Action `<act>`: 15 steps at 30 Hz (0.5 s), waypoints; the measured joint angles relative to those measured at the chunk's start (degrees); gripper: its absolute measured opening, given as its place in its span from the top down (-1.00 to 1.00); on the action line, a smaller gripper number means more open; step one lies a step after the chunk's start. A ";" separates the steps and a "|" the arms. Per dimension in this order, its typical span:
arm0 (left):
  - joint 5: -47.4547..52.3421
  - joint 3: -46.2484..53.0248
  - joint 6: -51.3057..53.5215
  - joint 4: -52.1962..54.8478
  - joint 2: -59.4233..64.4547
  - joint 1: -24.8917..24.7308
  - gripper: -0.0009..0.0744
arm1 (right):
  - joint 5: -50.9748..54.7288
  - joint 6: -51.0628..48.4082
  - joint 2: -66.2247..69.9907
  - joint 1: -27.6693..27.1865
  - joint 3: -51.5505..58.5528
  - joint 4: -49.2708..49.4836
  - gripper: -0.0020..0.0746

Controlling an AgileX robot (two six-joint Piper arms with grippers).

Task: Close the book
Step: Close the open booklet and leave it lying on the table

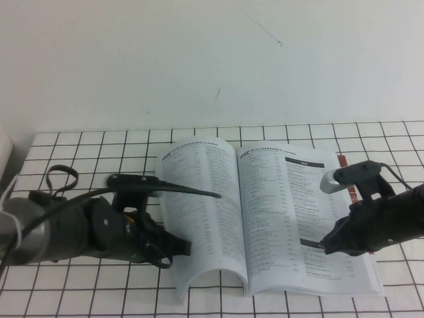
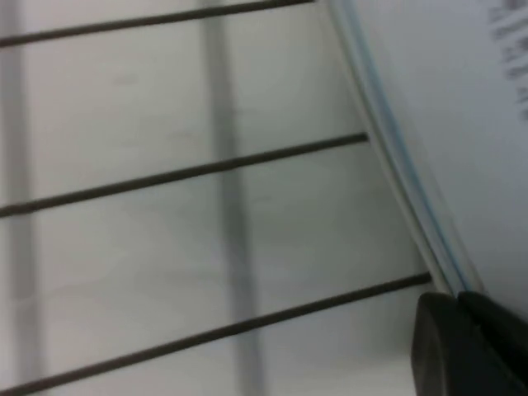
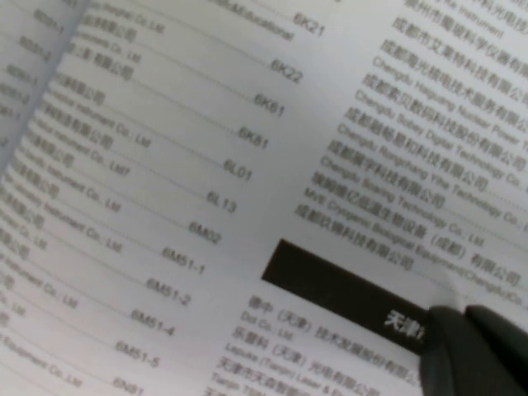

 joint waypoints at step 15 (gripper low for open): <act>1.80 -7.59 2.24 -0.88 -14.11 -10.46 0.99 | 2.46 7.74 -9.49 0.09 0.13 -11.54 0.95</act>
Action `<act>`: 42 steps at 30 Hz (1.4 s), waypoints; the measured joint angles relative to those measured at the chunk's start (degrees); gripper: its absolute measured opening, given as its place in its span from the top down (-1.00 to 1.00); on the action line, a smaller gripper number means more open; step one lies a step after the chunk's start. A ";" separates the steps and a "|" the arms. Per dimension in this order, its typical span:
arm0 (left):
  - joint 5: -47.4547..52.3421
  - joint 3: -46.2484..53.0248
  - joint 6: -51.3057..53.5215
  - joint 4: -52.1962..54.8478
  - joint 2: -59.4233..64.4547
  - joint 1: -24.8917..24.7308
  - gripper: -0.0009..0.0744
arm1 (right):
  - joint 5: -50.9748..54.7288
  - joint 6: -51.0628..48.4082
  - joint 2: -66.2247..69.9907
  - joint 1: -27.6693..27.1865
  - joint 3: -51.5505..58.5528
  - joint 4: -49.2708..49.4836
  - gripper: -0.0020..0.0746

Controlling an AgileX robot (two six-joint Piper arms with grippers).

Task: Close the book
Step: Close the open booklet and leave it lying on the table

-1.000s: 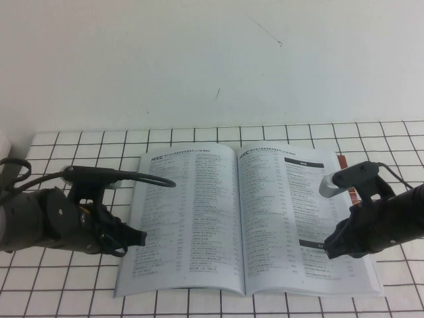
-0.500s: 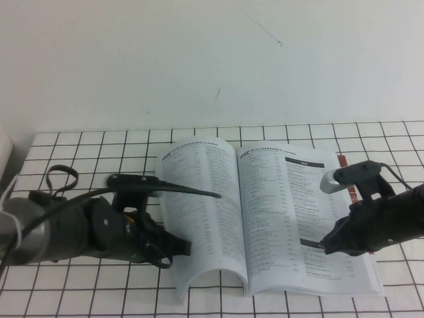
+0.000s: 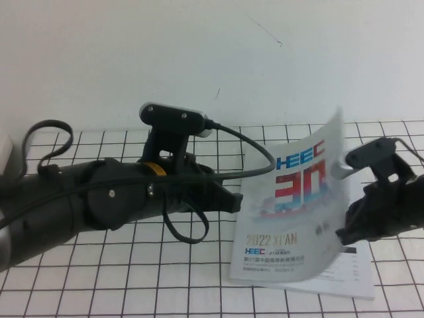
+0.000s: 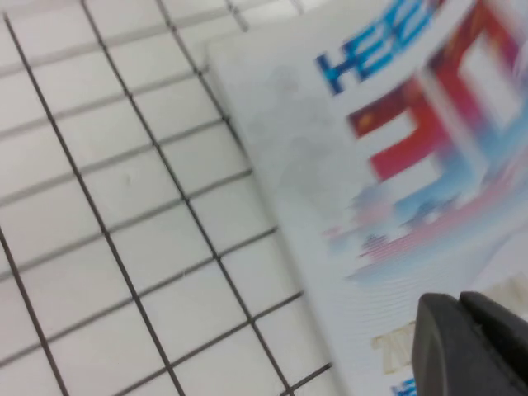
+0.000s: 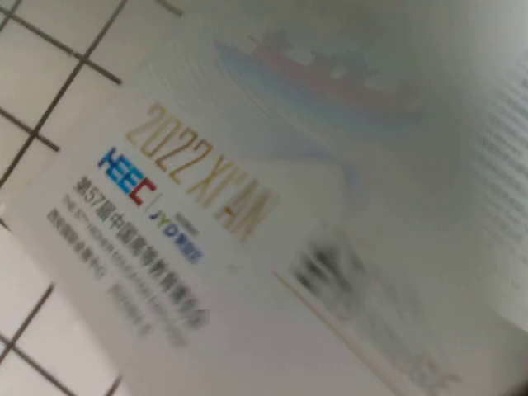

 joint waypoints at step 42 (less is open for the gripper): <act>-5.60 36.00 -26.87 42.50 -53.81 13.04 0.98 | 19.13 49.44 -87.68 -1.05 28.90 -45.86 0.95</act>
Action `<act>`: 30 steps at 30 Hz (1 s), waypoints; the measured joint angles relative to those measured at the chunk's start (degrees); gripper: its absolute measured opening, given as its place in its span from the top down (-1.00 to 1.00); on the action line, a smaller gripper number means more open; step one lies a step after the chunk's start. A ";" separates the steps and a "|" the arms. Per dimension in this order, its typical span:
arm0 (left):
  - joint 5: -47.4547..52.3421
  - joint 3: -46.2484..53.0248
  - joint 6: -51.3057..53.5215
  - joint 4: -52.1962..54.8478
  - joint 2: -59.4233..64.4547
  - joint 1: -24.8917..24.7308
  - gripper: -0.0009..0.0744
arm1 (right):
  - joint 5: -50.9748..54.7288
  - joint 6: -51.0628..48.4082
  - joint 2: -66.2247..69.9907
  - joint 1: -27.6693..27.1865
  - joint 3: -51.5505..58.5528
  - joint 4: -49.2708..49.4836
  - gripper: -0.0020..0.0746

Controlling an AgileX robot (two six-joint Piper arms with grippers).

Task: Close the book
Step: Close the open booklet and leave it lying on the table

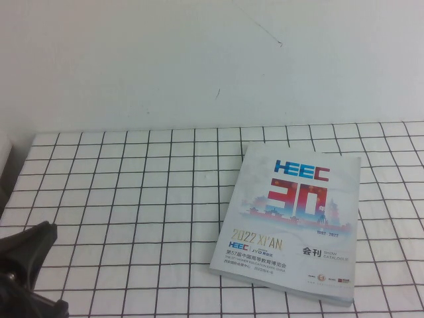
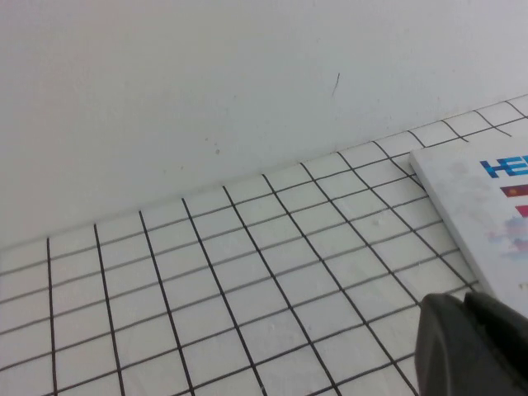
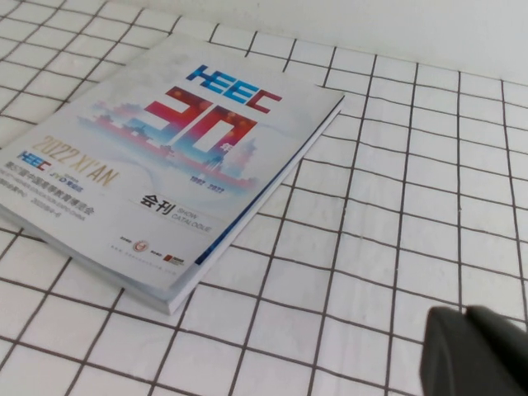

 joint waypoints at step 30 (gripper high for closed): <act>6.40 6.01 -0.32 0.35 -17.36 5.96 0.98 | -0.34 0.00 -0.04 0.00 0.23 0.93 0.95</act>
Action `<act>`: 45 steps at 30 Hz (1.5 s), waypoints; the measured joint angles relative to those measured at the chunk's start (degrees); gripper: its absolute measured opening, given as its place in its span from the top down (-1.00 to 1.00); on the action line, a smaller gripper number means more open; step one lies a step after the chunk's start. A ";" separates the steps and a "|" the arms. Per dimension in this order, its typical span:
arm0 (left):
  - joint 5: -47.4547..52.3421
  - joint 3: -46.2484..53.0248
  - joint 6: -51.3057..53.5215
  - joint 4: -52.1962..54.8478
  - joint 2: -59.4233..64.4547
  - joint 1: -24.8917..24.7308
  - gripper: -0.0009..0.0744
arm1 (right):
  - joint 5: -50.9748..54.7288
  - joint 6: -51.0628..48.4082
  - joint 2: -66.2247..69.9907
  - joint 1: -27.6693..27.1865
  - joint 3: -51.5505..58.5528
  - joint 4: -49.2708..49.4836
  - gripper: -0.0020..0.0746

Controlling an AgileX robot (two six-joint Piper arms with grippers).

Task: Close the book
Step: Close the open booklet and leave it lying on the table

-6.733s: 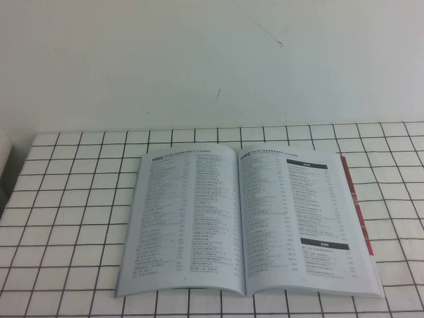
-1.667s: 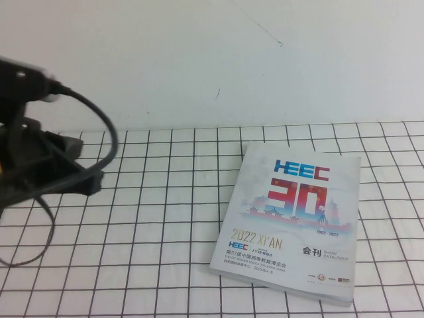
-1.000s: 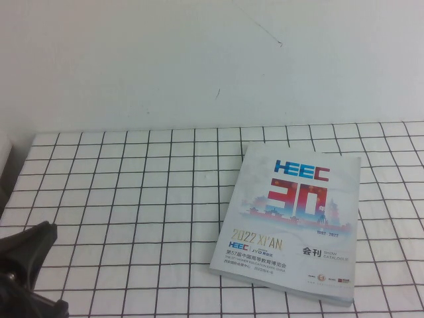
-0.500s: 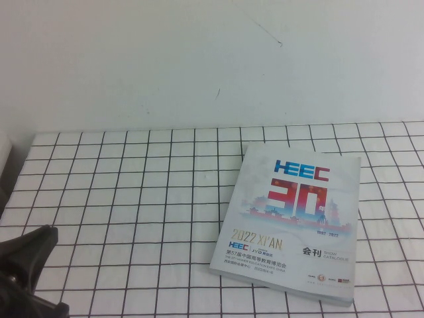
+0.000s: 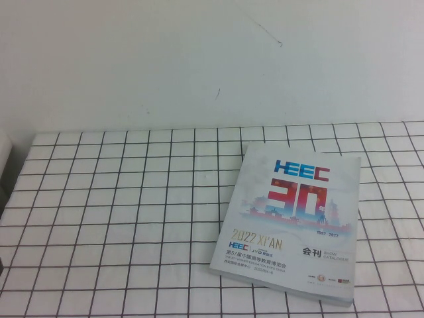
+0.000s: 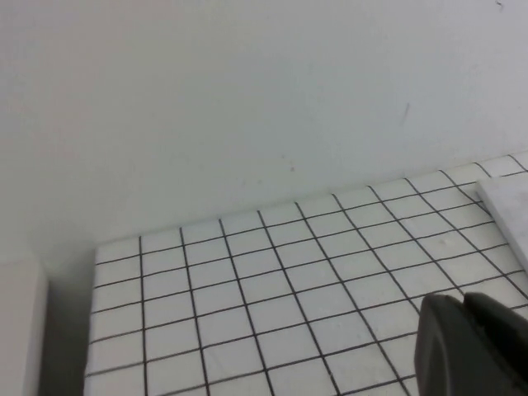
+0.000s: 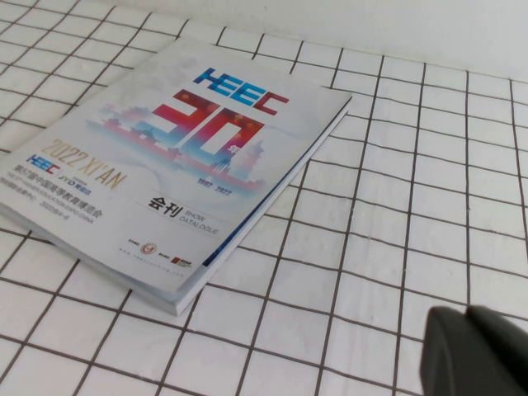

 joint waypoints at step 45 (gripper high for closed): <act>11.15 13.71 13.56 -14.88 -16.65 9.09 0.98 | 0.00 0.00 0.00 0.00 0.00 0.04 0.95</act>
